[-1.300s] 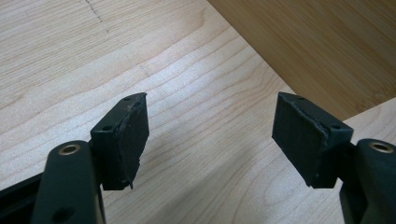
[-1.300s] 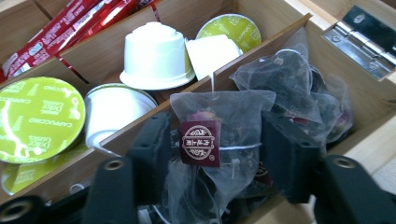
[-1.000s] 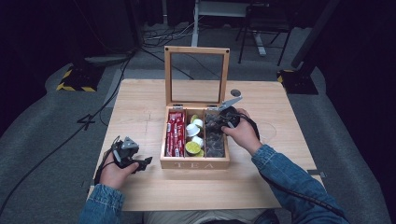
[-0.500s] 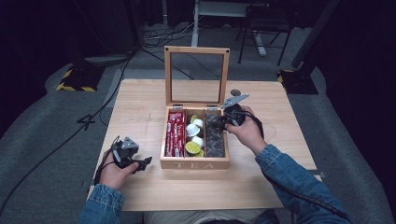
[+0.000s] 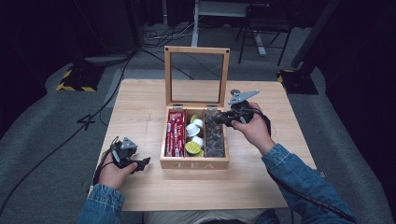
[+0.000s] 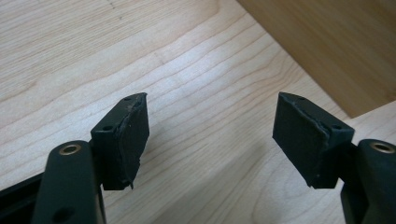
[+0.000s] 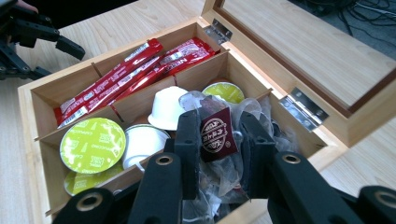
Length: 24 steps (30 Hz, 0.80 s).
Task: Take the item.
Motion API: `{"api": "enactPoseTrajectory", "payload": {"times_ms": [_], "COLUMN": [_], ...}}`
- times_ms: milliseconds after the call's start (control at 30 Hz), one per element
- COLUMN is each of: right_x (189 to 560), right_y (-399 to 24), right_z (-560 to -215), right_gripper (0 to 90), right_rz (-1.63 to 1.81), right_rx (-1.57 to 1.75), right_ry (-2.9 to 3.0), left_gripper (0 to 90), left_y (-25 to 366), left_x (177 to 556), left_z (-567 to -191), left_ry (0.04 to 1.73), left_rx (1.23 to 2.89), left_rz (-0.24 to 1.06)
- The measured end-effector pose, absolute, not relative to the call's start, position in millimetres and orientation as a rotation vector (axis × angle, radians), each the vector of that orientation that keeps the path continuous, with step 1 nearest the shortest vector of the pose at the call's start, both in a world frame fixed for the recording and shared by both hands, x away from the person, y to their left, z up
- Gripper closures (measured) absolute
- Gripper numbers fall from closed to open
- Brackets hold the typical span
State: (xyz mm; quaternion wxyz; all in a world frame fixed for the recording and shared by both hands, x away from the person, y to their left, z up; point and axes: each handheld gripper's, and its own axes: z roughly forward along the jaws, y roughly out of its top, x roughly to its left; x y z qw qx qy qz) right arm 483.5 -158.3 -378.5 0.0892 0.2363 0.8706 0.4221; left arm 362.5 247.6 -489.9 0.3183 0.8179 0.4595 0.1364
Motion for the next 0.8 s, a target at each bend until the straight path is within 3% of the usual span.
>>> {"api": "enactPoseTrajectory", "payload": {"times_ms": [400,800], "right_x": [474.0,462.9], "right_y": [-190.9,-222.1], "right_z": [-361.5,-345.8], "right_gripper": [72.6,72.6], "right_rz": [1.263,1.250], "right_rx": [0.729,0.750], "right_ry": [2.526,2.476], "left_gripper": [26.8,20.2], "left_y": [254.1,252.5], "left_x": [364.5,366.9], "left_z": [-495.7,-499.8], "left_ry": [1.210,1.162], "left_rx": [2.150,2.162], "left_rz": [0.381,0.404]}}
